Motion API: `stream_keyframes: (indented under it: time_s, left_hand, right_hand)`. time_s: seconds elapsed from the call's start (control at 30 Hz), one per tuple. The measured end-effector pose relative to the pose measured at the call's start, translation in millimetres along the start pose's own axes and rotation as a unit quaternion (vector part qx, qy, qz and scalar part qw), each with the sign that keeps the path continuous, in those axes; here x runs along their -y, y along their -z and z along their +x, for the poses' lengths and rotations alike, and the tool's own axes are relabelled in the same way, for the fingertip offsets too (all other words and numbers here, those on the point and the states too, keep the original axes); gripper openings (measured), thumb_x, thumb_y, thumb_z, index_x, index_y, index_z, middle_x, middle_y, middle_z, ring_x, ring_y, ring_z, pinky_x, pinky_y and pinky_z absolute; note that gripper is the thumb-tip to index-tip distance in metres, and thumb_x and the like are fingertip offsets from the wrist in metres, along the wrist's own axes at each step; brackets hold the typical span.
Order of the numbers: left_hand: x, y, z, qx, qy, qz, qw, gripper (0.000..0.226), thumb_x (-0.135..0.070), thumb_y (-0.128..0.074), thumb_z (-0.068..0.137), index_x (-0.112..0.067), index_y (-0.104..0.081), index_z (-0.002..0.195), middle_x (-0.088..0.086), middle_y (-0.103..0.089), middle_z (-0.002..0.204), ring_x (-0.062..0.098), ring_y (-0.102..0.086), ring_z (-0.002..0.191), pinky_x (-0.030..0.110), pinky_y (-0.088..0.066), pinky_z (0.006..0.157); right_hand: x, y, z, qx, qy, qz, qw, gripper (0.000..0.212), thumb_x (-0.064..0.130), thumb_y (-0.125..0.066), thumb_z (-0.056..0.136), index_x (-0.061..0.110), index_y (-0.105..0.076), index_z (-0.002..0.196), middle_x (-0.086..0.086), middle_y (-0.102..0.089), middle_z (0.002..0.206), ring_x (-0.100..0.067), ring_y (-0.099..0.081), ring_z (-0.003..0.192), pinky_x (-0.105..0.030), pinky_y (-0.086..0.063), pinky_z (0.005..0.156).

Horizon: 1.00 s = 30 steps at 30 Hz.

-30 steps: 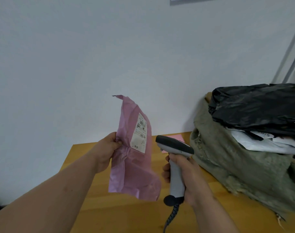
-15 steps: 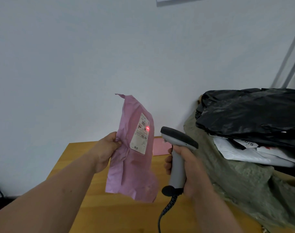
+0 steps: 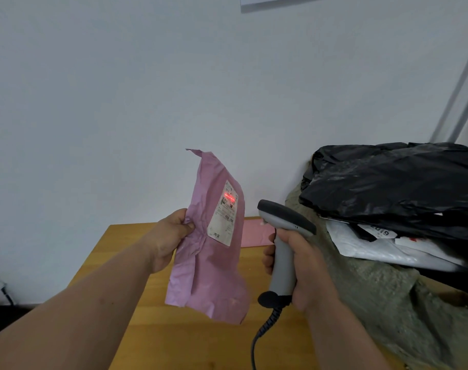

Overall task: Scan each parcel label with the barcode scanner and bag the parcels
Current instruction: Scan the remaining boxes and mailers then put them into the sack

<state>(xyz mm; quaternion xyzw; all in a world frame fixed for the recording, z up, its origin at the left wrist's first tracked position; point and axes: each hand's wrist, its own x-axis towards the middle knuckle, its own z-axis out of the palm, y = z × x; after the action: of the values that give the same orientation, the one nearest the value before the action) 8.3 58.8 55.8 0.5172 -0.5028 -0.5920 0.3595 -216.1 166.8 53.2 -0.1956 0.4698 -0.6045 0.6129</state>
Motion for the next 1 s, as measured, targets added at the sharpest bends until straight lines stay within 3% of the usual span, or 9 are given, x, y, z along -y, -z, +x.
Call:
stream_keyframes:
  time_s: [0.13, 0.37, 0.5, 0.6, 0.67, 0.8, 0.87, 1.0]
  left_hand:
    - [-2, -2, -4, 0.004, -0.003, 0.000, 1.000, 0.028, 0.006, -0.036, 0.100, -0.003, -0.061, 0.110, 0.015, -0.072, 0.100, 0.028, -0.068, 0.091, 0.039, -0.054, 0.084]
    - [-7, 8, -3, 0.006, -0.012, 0.059, 0.998, 0.024, 0.003, -0.039, 0.101, -0.001, -0.060, 0.111, 0.019, -0.070, 0.107, 0.031, -0.065, 0.098, 0.045, -0.052, 0.093]
    - [-14, 13, 4, -0.036, -0.077, 0.179, 0.980, 0.016, -0.005, -0.041, 0.099, -0.009, -0.055, 0.092, 0.013, -0.061, 0.086, 0.027, -0.054, 0.078, 0.042, -0.045, 0.070]
    - [-28, 7, 7, -0.061, -0.165, 0.256, 0.951, 0.038, -0.006, -0.039, 0.097, -0.027, -0.063, 0.117, -0.002, -0.069, 0.102, 0.020, -0.064, 0.091, 0.036, -0.052, 0.082]
    - [-41, -5, 9, -0.078, -0.226, 0.301, 0.923, 0.055, -0.001, -0.040, 0.093, -0.032, -0.054, 0.137, -0.013, -0.063, 0.118, 0.011, -0.058, 0.103, 0.024, -0.043, 0.090]
    - [-68, -38, 15, -0.104, -0.312, 0.345, 0.879, 0.061, -0.004, -0.045, 0.095, -0.037, -0.041, 0.146, -0.005, -0.060, 0.131, 0.013, -0.056, 0.108, 0.013, -0.033, 0.087]
    - [-86, -63, 18, -0.105, -0.367, 0.382, 0.841, 0.059, -0.008, -0.044, 0.098, -0.038, -0.036, 0.148, 0.004, -0.062, 0.129, 0.025, -0.059, 0.110, 0.018, -0.035, 0.086]
    - [-123, -131, 27, -0.101, -0.492, 0.455, 0.736, 0.059, -0.006, -0.049, 0.097, -0.031, -0.036, 0.149, 0.014, -0.068, 0.105, 0.035, -0.062, 0.092, 0.032, -0.042, 0.082]
  right_hand:
    - [-1, -1, -2, -0.004, -0.004, 0.006, 1.000, 0.015, 0.019, -0.062, 0.093, 0.004, -0.065, 0.091, -0.012, -0.063, 0.070, -0.020, -0.060, 0.057, -0.027, -0.052, 0.051]
    - [-7, -8, -11, -0.022, 0.005, -0.002, 1.000, 0.013, 0.018, -0.063, 0.093, 0.005, -0.066, 0.092, -0.011, -0.064, 0.071, -0.020, -0.061, 0.058, -0.029, -0.052, 0.054]
    - [-9, -15, -18, -0.046, 0.032, -0.015, 0.998, 0.014, 0.016, -0.064, 0.092, 0.003, -0.067, 0.097, -0.014, -0.063, 0.073, -0.021, -0.062, 0.059, -0.030, -0.053, 0.053]
    - [-9, -19, -24, -0.070, 0.059, -0.023, 0.996, 0.012, 0.015, -0.065, 0.093, 0.003, -0.066, 0.094, -0.014, -0.064, 0.071, -0.021, -0.063, 0.058, -0.030, -0.053, 0.052]
    - [-5, -19, -31, -0.084, 0.090, -0.031, 0.992, 0.010, 0.013, -0.064, 0.093, 0.004, -0.066, 0.092, -0.013, -0.065, 0.069, -0.020, -0.064, 0.057, -0.032, -0.053, 0.055]
    - [6, -7, -43, -0.119, 0.142, -0.037, 0.982, 0.009, 0.013, -0.065, 0.091, 0.004, -0.065, 0.091, -0.007, -0.066, 0.063, -0.017, -0.064, 0.055, -0.033, -0.053, 0.057]
    - [16, 4, -47, -0.133, 0.157, -0.035, 0.978, 0.011, 0.015, -0.065, 0.091, 0.004, -0.065, 0.090, -0.006, -0.066, 0.063, -0.017, -0.064, 0.056, -0.032, -0.052, 0.057]
    - [40, 35, -54, -0.145, 0.182, -0.012, 0.972, 0.011, 0.012, -0.063, 0.093, 0.001, -0.062, 0.094, -0.010, -0.062, 0.065, -0.019, -0.059, 0.054, -0.030, -0.050, 0.051]
